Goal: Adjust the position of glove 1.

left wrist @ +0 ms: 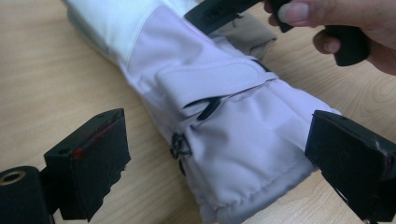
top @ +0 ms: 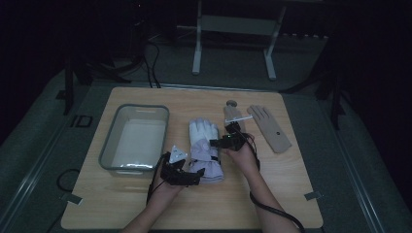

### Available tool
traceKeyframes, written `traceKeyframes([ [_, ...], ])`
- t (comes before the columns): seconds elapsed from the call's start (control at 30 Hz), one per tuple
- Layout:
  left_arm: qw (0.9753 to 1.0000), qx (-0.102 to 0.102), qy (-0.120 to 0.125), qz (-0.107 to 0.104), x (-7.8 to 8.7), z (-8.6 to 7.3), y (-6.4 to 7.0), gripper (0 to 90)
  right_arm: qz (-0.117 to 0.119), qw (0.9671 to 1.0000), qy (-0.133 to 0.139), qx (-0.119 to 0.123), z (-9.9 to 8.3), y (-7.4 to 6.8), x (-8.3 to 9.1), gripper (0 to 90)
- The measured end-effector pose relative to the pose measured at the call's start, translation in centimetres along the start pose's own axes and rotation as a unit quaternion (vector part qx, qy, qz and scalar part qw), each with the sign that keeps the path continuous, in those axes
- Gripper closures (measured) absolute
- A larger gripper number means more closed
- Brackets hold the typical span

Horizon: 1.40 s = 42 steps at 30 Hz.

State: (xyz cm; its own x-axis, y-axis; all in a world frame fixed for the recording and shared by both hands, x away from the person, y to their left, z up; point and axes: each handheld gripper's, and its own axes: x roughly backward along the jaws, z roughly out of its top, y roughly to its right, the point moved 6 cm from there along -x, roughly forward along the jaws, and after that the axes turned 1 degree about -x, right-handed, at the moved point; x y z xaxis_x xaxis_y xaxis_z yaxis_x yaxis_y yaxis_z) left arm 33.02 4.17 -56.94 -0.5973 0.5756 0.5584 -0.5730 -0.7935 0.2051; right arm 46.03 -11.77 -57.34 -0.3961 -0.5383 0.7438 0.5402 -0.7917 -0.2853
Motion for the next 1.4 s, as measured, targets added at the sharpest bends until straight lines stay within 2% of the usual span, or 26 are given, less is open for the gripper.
traceKeyframes([
  [0.07, 0.9999, 0.009, 0.003, -0.011, 0.1, 0.1, 0.0, 6.3, 0.004, 1.0000, -0.008, -0.001, -0.4, 0.2, -0.2, 30.9],
  [0.2, 0.9997, 0.011, 0.017, -0.011, 1.0, 1.2, -0.3, 6.4, 0.014, 0.9998, -0.015, -0.008, -0.8, 0.4, -0.4, 31.9],
  [0.27, 0.9996, 0.013, 0.026, -0.008, 1.4, 1.9, -0.6, 14.8, 0.024, 0.9993, -0.022, -0.018, -1.1, 0.5, -0.5, 34.1],
  [0.3, 0.9995, 0.012, 0.027, -0.008, 1.5, 2.2, -0.8, 14.8, 0.024, 0.9993, -0.022, -0.018, -1.1, 0.5, -0.5, 34.1],
  [0.43, 0.9996, 0.025, 0.001, -0.011, 0.5, 2.6, -1.3, 17.4, 0.034, 0.9987, -0.032, -0.020, -1.4, 0.4, -0.7, 36.5],
  [0.5, 0.9993, 0.029, -0.022, 0.000, -0.5, 2.3, -1.3, 17.5, 0.042, 0.9982, -0.038, -0.018, -1.4, 0.4, -0.7, 41.7],
  [0.57, 0.9984, 0.035, -0.044, -0.002, -1.5, 1.5, -1.2, 17.5, 0.047, 0.9979, -0.040, -0.020, -1.5, 0.4, -0.8, 43.7],
  [0.7, 0.9961, 0.056, -0.065, -0.017, -2.6, 0.0, -1.4, 17.3, 0.066, 0.9961, -0.050, -0.030, -1.8, 0.4, -0.9, 47.4],
  [0.77, 0.9946, 0.065, -0.077, -0.026, -3.1, -0.7, -1.7, 17.4, 0.067, 0.9959, -0.054, -0.029, -1.9, 0.2, -0.9, 50.4],
  [0.83, 0.9922, 0.077, -0.087, -0.046, -3.5, -1.3, -2.0, 17.4, 0.069, 0.9957, -0.053, -0.031, -1.9, 0.1, -1.0, 50.9],
  [0.87, 0.9925, 0.071, -0.086, -0.050, -3.5, -1.3, -2.0, 17.8, 0.074, 0.9952, -0.054, -0.033, -2.0, -0.1, -1.1, 54.5],
  [0.9, 0.9915, 0.068, -0.090, -0.065, -3.5, -1.3, -1.8, 21.0, 0.079, 0.9947, -0.055, -0.037, -2.1, -0.3, -1.2, 55.5],
  [0.93, 0.9899, 0.072, -0.092, -0.080, -3.5, -1.3, -1.7, 30.0, 0.083, 0.9943, -0.054, -0.040, -2.1, -0.5, -1.2, 57.1],
  [1.0, 0.9912, 0.052, -0.093, -0.079, -3.4, -1.3, -1.5, 37.5, 0.094, 0.9933, -0.052, -0.043, -2.1, -0.8, -1.4, 62.0],
  [1.07, 0.9910, 0.056, -0.092, -0.079, -3.2, -1.3, -1.6, 46.7, 0.095, 0.9931, -0.053, -0.043, -2.0, -0.9, -1.4, 68.7],
  [1.17, 0.9919, 0.051, -0.088, -0.076, -2.9, -1.1, -1.6, 60.9, 0.084, 0.9942, -0.054, -0.041, -1.9, -1.2, -1.2, 74.6],
  [1.27, 0.9925, 0.048, -0.086, -0.073, -2.7, -0.9, -1.3, 68.3, 0.077, 0.9953, -0.044, -0.040, -1.8, -1.5, -1.1, 77.2],
  [1.4, 0.9928, 0.050, -0.082, -0.072, -2.4, -0.7, -1.1, 71.7, 0.067, 0.9965, -0.035, -0.035, -1.7, -1.8, -0.5, 78.2],
])
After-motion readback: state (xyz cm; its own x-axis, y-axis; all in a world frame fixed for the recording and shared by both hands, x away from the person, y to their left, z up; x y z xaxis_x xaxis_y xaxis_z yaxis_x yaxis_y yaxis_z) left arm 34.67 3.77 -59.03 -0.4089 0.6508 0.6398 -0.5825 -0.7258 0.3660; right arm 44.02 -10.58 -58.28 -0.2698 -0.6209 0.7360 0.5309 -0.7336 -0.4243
